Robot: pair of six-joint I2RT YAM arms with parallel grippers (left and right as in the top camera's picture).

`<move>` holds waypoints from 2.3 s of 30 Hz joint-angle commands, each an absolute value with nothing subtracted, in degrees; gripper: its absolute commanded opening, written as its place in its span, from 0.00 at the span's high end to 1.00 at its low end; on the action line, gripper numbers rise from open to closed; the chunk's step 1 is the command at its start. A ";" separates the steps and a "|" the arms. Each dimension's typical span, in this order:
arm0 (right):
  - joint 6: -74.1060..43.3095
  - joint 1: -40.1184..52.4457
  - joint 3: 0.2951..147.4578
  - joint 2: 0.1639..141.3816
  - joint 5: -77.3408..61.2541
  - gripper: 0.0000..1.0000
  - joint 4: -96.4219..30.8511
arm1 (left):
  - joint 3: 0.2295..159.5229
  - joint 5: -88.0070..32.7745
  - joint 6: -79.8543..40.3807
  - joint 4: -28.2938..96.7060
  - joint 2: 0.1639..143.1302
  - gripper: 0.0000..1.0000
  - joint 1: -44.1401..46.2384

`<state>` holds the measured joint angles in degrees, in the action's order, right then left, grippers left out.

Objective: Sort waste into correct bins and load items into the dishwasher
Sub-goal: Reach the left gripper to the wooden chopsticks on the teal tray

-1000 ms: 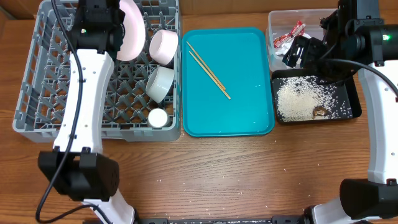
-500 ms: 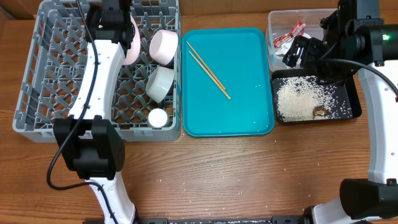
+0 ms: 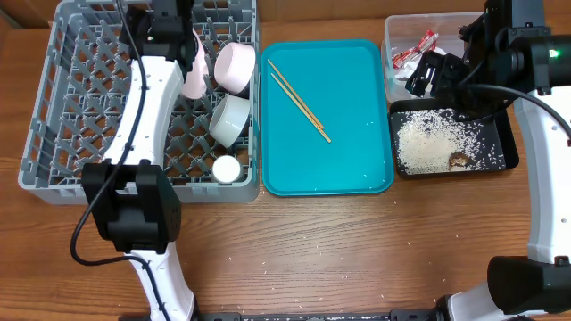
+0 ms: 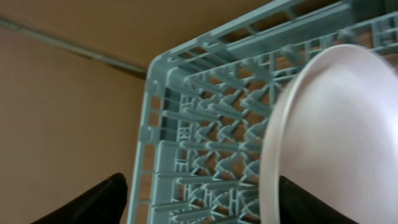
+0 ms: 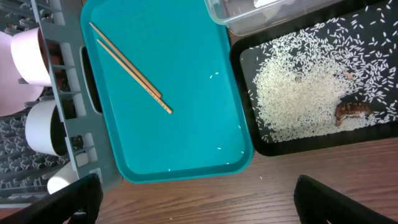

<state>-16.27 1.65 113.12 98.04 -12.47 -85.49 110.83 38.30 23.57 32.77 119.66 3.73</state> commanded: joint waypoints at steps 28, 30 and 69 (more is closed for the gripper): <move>-16.05 1.91 112.88 97.51 -12.03 0.00 -85.21 | 115.28 6.31 -32.47 53.60 121.19 0.46 28.71; -16.05 1.91 112.88 97.54 -12.03 0.00 -85.21 | 115.28 7.92 -34.24 52.58 124.27 0.44 31.05; -16.05 1.91 112.88 97.51 -12.03 0.00 -85.19 | 115.94 18.57 -51.16 43.03 138.12 0.36 32.64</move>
